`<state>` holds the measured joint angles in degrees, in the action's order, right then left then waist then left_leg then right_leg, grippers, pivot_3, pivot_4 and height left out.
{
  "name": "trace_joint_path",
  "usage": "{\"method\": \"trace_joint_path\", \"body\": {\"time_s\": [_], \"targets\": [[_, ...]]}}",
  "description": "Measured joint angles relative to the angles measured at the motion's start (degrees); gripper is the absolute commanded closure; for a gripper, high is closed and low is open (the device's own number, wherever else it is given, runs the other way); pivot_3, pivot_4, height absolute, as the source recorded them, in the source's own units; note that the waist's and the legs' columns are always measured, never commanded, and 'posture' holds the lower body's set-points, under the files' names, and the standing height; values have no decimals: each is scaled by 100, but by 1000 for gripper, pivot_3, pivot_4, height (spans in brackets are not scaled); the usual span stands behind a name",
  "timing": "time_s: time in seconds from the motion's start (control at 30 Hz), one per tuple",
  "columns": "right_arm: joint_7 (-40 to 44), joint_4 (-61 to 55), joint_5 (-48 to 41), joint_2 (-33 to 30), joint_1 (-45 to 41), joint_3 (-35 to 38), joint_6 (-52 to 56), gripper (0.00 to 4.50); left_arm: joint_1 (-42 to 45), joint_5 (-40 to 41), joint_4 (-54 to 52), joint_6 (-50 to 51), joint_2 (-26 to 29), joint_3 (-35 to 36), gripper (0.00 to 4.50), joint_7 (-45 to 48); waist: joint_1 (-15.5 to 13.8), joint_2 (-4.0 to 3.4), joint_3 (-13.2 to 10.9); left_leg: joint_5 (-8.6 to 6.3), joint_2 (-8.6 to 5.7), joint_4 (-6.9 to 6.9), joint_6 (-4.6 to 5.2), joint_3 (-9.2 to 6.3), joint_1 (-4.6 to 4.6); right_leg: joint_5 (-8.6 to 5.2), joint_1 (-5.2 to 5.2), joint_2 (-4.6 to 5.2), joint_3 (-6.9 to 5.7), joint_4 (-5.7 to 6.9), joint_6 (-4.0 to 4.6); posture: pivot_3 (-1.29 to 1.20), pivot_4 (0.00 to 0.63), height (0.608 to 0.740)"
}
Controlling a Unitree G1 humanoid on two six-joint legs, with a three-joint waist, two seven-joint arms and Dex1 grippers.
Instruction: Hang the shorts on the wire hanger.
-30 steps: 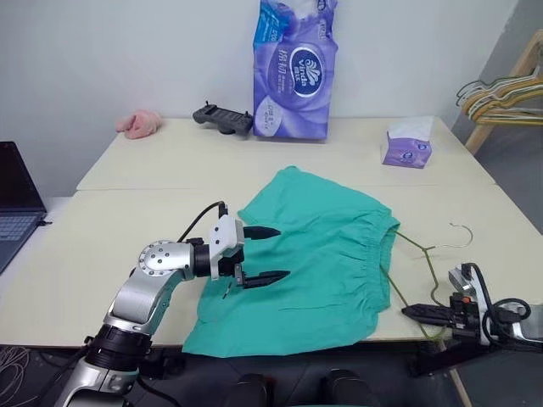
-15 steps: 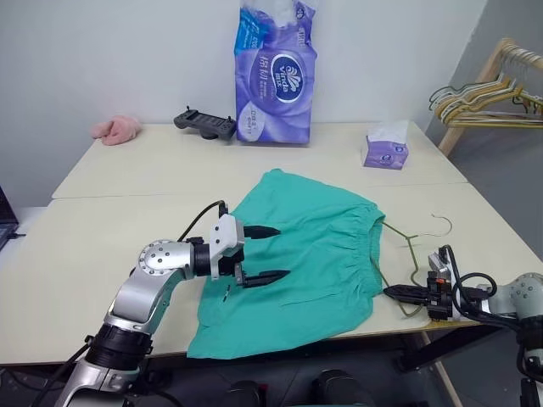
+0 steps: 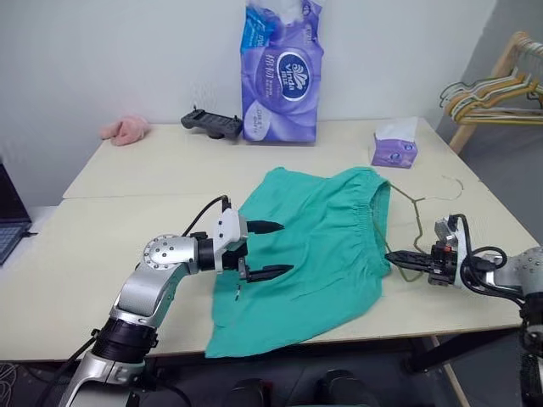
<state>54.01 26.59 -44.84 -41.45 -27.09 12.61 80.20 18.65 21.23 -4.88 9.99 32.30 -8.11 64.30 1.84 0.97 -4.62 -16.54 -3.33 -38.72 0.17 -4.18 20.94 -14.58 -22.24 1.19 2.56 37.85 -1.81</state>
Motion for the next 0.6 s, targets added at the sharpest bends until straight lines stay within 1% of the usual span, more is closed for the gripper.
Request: {"method": "trace_joint_path", "body": {"time_s": [0.1, 0.27, 0.37, 0.47, 0.6], "targets": [[-62, 357, 307, 93, -28, -155, -260, 4500, -1, 1, -3, 59, 11, 1, 38, -3, -47, -6, 1, 0, -2, 1, 0, -5, 3, 1, -1, 1, -2, 1, 1, 5, 43, 740], [-14, 453, 629, 112, -71, -338, -838, 4500, -1, -6, -10, 73, 26, 3, 38, -18, -48, -12, 3, 0, -3, 0, 0, -4, 0, 0, 2, 1, -2, 2, 1, 10, 44, 740], [54, 224, 1128, -26, 10, -656, -1700, 4500, 226, -125, 251, -24, 59, 35, 38, -52, -61, -12, 3, 1, -4, -1, 0, -6, 1, -1, 1, 1, -7, 2, -1, 9, 43, 740], [-14, 32, 1533, -123, 31, -732, -2343, 4500, 1028, -279, 1086, -248, 113, 178, 38, -65, -86, -11, 2, 1, -5, -3, 0, -6, 2, -1, 0, -1, -10, 2, -1, -2, 41, 740], [-328, -211, 2008, -111, -385, -844, -3080, 4500, 2696, -557, 2804, -794, 220, 297, 38, 192, -64, -13, 2, 1, -9, -2, -1, 1, 2, 0, -6, -2, -19, 6, 0, -19, 41, 740]]}}
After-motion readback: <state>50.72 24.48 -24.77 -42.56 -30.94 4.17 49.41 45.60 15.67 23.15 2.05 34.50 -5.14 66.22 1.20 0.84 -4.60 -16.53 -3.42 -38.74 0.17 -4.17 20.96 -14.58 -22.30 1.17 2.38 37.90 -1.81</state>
